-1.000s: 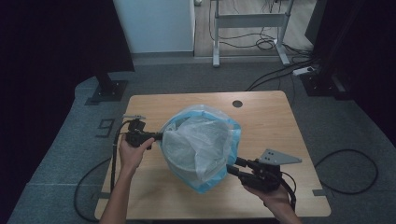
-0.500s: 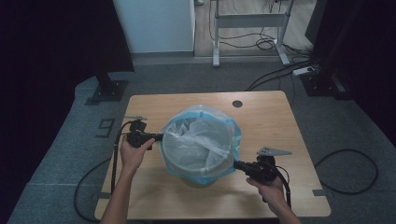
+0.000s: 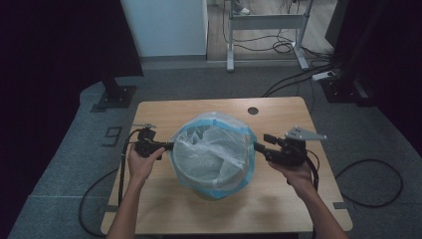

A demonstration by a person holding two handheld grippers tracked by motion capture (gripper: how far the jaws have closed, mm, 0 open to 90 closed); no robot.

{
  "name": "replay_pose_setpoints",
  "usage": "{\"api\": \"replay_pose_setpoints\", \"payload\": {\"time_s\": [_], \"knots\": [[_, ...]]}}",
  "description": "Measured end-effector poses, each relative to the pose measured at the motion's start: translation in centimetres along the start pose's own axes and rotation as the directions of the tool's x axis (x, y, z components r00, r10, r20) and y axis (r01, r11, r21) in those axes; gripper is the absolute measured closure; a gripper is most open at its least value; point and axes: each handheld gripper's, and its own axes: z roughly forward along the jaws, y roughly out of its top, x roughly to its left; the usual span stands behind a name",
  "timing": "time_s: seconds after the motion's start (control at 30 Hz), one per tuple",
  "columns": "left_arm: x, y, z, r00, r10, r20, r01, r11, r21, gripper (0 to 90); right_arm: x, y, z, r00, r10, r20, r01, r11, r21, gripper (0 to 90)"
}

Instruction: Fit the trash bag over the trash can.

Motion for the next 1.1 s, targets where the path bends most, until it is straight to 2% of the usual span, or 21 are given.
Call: {"api": "replay_pose_setpoints", "payload": {"time_s": [0.07, 0.17, 0.23, 0.27, 0.3, 0.33, 0.37, 0.4, 0.43, 0.5, 0.6, 0.63, 0.7, 0.8, 0.83, 0.93, 1.1], "knots": [[0.0, 0.0, 0.0, 1.0, 0.0, 0.002, 0.0, 1.0, -0.001, 87.3, -0.8, 1.1, 1.3, 0.9999, -0.009, -0.014, 0.009, 1.0, 0.01, 43.4], [0.1, 0.0, -0.1, 1.0, 0.004, 0.003, -0.004, 1.0, 0.0, 87.2, -1.9, 1.9, 3.3, 0.9979, 0.006, -0.065, -0.004, 1.0, 0.027, 45.3], [0.2, 0.0, -0.1, 1.0, 0.004, 0.003, -0.004, 1.0, -0.005, 87.3, -2.6, 2.0, 4.6, 0.9921, 0.039, -0.12, -0.032, 0.998, 0.055, 48.7], [0.3, 0.0, -0.1, 1.0, 0.006, 0.004, -0.006, 1.0, -0.008, 87.3, -2.8, 2.0, 5.2, 0.9908, 0.053, -0.124, -0.045, 0.997, 0.07, 53.7], [0.3, 0.0, -0.1, 1.0, 0.007, 0.005, -0.007, 0.9999, -0.011, 87.4, -3.0, 2.0, 5.6, 0.9876, 0.063, -0.144, -0.051, 0.995, 0.085, 66.9], [0.3, 0.0, -0.1, 0.9999, 0.01, 0.006, -0.01, 0.9999, -0.013, 87.6, -3.2, 2.0, 5.9, 0.9832, 0.063, -0.172, -0.048, 0.995, 0.089, 75.1], [0.4, 0.0, 0.0, 0.9999, 0.015, 0.008, -0.015, 0.9998, -0.011, 88.1, -3.3, 2.0, 6.0, 0.9836, 0.061, -0.17, -0.047, 0.995, 0.088, 82.6], [0.4, 0.0, 0.0, 0.9998, 0.019, 0.005, -0.019, 0.9998, -0.011, 88.9, -3.4, 1.9, 6.2, 0.9817, 0.065, -0.179, -0.05, 0.995, 0.084, 88.8], [0.5, 0.0, 0.1, 0.9998, 0.022, 0.003, -0.022, 0.9997, -0.014, 89.8, -3.4, 2.0, 6.3, 0.9811, 0.062, -0.183, -0.049, 0.996, 0.077, 89.0], [0.7, 0.1, 0.3, 0.9998, 0.017, -0.006, -0.017, 0.9997, -0.017, 90.0, -3.5, 2.1, 6.5, 0.9844, 0.051, -0.169, -0.041, 0.997, 0.062, 89.2], [0.9, 0.2, 0.5, 0.9997, 0.01, -0.024, -0.01, 0.9999, -0.008, 90.0, -4.1, 2.2, 7.3, 0.9838, 0.118, -0.135, -0.113, 0.993, 0.043, 89.3], [1.2, 0.4, 0.9, 0.9995, -0.005, -0.032, 0.005, 1.0, 0.005, 90.0, -4.5, 2.0, 7.8, 0.9799, 0.157, -0.123, -0.152, 0.987, 0.051, 89.2], [1.3, 0.5, 1.5, 0.9994, -0.015, -0.032, 0.016, 0.9995, 0.027, 90.0, -5.0, 1.4, 8.9, 0.9777, 0.193, -0.084, -0.184, 0.978, 0.098, 89.2], [1.4, 0.6, 2.1, 0.9992, -0.035, -0.018, 0.036, 0.9975, 0.061, 90.0, -5.4, 0.2, 10.1, 0.9747, 0.218, -0.051, -0.207, 0.966, 0.156, 89.3], [1.4, 0.6, 2.3, 0.999, -0.037, -0.024, 0.039, 0.9962, 0.077, 90.0, -5.4, -0.2, 10.4, 0.974, 0.223, -0.04, -0.213, 0.961, 0.175, 89.3], [1.5, 0.4, 2.7, 0.9985, -0.036, -0.041, 0.04, 0.9923, 0.117, 90.0, -5.2, -1.2, 11.1, 0.9817, 0.19, 0.005, -0.186, 0.955, 0.232, 89.3], [1.6, -0.3, 2.4, 0.9987, -0.035, -0.037, 0.039, 0.9917, 0.122, 90.0, -5.0, -2.7, 10.7, 0.983, 0.181, 0.027, -0.182, 0.951, 0.25, 89.2]]}}
